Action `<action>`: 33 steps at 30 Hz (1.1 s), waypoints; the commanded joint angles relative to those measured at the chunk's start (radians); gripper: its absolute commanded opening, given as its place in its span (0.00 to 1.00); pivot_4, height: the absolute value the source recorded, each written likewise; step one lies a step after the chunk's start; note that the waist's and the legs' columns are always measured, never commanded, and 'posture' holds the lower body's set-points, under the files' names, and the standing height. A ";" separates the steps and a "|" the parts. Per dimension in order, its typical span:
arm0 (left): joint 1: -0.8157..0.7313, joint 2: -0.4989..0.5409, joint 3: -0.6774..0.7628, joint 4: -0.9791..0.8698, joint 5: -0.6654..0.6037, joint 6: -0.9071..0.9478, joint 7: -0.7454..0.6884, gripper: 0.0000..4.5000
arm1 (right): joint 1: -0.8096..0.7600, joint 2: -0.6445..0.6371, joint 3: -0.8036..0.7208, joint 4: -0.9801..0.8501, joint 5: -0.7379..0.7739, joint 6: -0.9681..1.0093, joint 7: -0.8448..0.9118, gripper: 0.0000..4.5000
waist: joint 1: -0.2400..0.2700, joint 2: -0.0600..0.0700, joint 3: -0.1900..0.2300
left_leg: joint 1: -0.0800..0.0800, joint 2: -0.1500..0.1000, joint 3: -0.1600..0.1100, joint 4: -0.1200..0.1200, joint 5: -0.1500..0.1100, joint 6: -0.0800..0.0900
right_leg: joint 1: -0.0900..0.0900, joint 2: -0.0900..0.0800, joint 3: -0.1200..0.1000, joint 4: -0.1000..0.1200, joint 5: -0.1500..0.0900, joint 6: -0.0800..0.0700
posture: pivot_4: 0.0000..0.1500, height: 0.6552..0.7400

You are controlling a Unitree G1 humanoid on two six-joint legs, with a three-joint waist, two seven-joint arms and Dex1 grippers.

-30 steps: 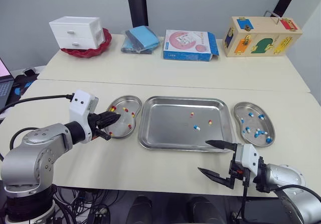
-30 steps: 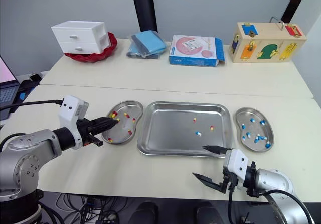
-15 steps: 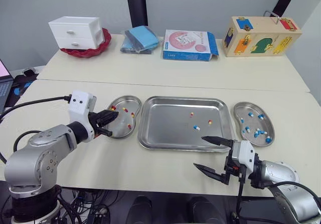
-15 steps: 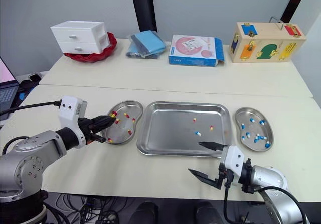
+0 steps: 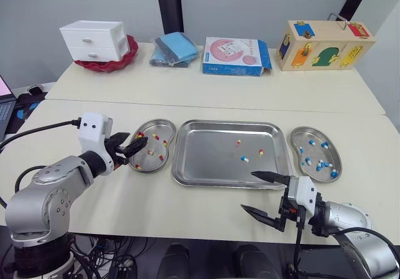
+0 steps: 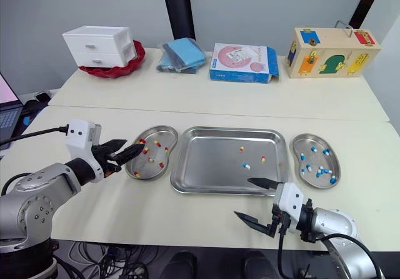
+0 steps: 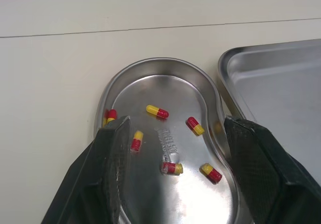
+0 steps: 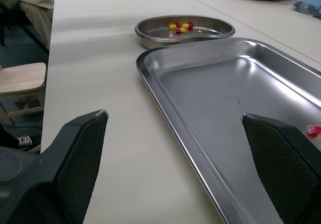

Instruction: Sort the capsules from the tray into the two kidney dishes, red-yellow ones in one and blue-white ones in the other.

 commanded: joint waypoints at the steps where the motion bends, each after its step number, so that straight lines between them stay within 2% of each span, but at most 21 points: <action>1: 0.039 0.030 0.047 -0.016 0.000 -0.096 -0.031 0.68 | 0.009 -0.010 -0.031 -0.054 0.020 0.005 -0.020 1.00 | 0.000 0.000 0.000 | 0.000 0.000 0.000 0.000 0.000 0.000 | 0.000 0.000 0.000 0.000 0.000 0.000 | 1.00 1.00; 9: 0.262 0.061 0.185 0.024 -0.004 -0.316 -0.158 0.68 | 0.124 -0.064 -0.191 -0.110 0.066 0.055 -0.054 1.00 | 0.000 0.000 0.000 | 0.000 0.000 0.001 -0.002 0.000 0.000 | 0.000 0.000 0.001 -0.001 0.000 0.000 | 1.00 1.00; 17: 0.496 -0.018 0.266 0.105 0.057 -0.519 -0.157 0.68 | 0.284 -0.146 -0.527 0.036 0.112 0.056 0.015 1.00 | 0.000 -0.001 0.000 | 0.001 0.000 0.003 -0.002 0.000 0.000 | 0.001 -0.001 0.002 -0.002 0.000 0.000 | 1.00 1.00; 22: 0.599 -0.022 0.284 0.135 0.041 -0.614 -0.219 1.00 | 0.365 -0.193 -0.684 0.169 0.109 0.019 0.104 1.00 | 0.000 -0.003 0.000 | 0.002 0.000 0.003 -0.003 0.000 0.000 | 0.001 -0.001 0.002 -0.004 0.000 0.000 | 1.00 1.00; 27: 0.631 -0.008 0.271 0.147 0.023 -0.641 -0.265 1.00 | 0.380 -0.210 -0.727 0.224 0.108 0.027 0.143 1.00 | -0.002 -0.003 0.000 | 0.003 0.000 0.005 -0.004 0.000 0.000 | 0.001 -0.001 0.004 -0.005 0.000 0.000 | 1.00 1.00; 33: 0.681 0.012 0.240 0.133 0.037 -0.673 -0.335 1.00 | 0.349 -0.218 -0.707 0.232 0.097 0.036 0.150 1.00 | -0.002 -0.002 0.000 | 0.003 0.000 0.006 -0.004 0.000 0.000 | 0.001 -0.001 0.005 -0.007 0.000 0.000 | 1.00 1.00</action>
